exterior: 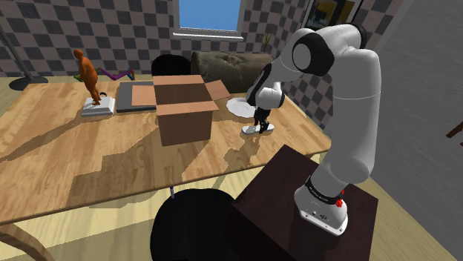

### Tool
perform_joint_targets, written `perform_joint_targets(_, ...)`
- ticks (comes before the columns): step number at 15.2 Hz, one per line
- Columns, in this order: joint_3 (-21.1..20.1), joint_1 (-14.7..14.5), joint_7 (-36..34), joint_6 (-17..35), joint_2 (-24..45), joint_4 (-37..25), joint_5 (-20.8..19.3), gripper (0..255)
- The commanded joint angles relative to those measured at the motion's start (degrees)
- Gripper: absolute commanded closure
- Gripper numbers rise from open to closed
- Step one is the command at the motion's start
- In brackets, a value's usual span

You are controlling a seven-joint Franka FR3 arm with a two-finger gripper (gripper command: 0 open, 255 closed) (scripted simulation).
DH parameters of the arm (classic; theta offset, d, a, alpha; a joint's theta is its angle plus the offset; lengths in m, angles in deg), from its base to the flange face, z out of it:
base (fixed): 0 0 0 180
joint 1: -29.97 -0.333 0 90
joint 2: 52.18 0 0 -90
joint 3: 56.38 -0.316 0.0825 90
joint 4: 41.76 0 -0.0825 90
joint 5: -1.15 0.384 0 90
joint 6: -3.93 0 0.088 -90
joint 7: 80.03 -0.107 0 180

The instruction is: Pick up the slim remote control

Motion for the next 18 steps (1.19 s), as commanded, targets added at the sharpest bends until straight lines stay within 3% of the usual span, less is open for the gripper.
perform_joint_targets(1, -0.05, 0.03, 0.0, 0.06, 0.13, -0.02, 0.05, 255)
perform_joint_targets(6, -0.02, -0.05, -0.11, 0.01, 0.12, -0.06, 0.01, 255)
perform_joint_targets(18, 8.43, -6.53, -7.5, -6.17, -9.25, 1.89, -10.39, 255)
